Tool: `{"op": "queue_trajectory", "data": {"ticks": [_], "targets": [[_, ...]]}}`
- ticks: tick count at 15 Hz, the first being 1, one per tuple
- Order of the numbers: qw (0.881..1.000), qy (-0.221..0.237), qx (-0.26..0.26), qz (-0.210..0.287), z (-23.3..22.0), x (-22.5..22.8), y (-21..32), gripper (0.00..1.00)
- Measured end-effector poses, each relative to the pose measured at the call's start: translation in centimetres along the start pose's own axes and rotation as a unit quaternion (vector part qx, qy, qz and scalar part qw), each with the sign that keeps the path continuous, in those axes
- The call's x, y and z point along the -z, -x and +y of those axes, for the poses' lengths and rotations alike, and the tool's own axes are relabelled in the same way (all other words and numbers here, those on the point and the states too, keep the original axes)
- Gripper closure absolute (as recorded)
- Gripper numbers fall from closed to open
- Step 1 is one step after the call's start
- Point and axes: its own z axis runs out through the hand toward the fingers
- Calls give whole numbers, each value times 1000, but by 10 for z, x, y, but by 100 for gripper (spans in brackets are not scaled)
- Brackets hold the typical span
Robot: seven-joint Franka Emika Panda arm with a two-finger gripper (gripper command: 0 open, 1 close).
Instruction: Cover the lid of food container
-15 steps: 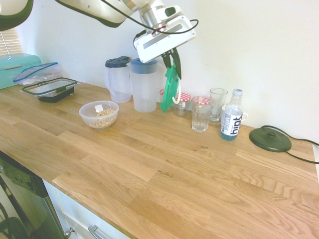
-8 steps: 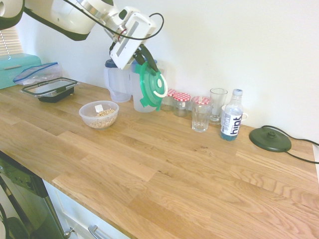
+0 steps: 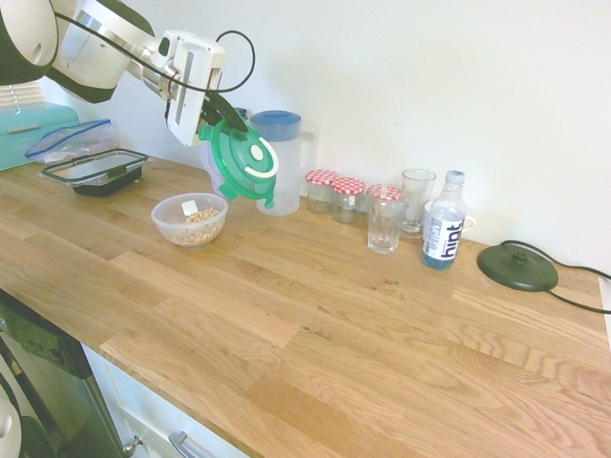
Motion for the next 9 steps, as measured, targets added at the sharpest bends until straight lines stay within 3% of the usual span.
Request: {"op": "queue_trajectory", "data": {"ticks": [9], "targets": [[996,14,-17,86,-61,45,69,100]]}}
